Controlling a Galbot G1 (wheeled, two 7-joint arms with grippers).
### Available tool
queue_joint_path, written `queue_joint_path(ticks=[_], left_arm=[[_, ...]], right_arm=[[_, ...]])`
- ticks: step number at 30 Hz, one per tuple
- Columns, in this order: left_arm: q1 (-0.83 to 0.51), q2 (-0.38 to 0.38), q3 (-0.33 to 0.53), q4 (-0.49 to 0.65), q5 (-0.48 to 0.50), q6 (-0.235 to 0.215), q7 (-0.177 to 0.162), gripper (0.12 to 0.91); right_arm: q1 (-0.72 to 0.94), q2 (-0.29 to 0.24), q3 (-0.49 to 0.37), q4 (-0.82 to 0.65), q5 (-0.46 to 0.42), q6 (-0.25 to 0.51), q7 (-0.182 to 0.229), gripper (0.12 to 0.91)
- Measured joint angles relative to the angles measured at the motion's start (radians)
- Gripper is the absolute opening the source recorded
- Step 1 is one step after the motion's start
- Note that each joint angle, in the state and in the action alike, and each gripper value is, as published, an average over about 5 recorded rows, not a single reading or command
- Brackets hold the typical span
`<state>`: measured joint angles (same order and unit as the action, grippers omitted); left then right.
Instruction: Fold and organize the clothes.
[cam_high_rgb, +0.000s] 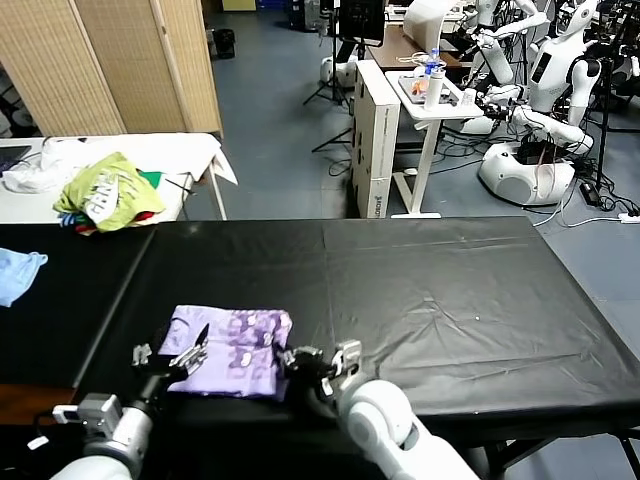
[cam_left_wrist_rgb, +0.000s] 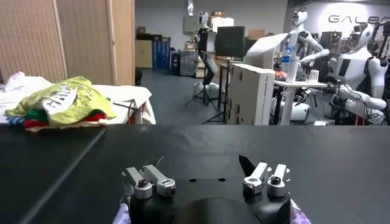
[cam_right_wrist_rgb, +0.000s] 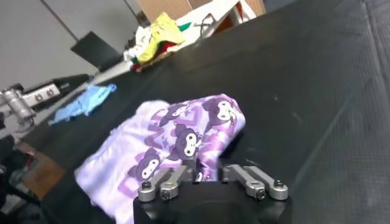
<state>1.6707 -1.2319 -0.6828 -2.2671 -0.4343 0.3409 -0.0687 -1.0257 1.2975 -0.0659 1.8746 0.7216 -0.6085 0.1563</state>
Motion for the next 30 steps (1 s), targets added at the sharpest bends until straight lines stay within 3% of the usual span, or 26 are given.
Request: queue_joint_path(ticks=[9, 12, 19, 23, 26, 30], left_arm=[[-0.007, -0.016, 0.010, 0.017, 0.001, 0.000, 0.001, 0.907], [-0.008, -0.021, 0.011, 0.020, 0.001, 0.000, 0.002, 0.907], [-0.006, -0.031, 0.010, 0.020, -0.002, -0.001, 0.002, 0.907], [0.002, -0.031, 0.003, 0.013, -0.001, -0.006, 0.003, 0.907], [0.013, -0.026, -0.003, 0.004, -0.001, -0.011, 0.003, 0.907], [0.032, -0.013, -0.009, -0.008, -0.009, -0.041, 0.000, 0.907]], right_arm=[[0.082, -0.124, 0.037, 0.010, -0.005, -0.062, -0.031, 0.157], [0.090, -0.163, 0.044, 0.020, -0.006, -0.064, -0.041, 0.202], [0.077, -0.230, 0.071, 0.067, -0.040, -0.050, -0.047, 0.583], [0.055, -0.266, 0.098, 0.102, -0.069, -0.006, -0.046, 0.811], [0.013, -0.297, 0.137, 0.135, -0.100, 0.072, -0.044, 0.892], [-0.088, -0.335, 0.212, 0.182, -0.144, 0.206, -0.062, 0.906]])
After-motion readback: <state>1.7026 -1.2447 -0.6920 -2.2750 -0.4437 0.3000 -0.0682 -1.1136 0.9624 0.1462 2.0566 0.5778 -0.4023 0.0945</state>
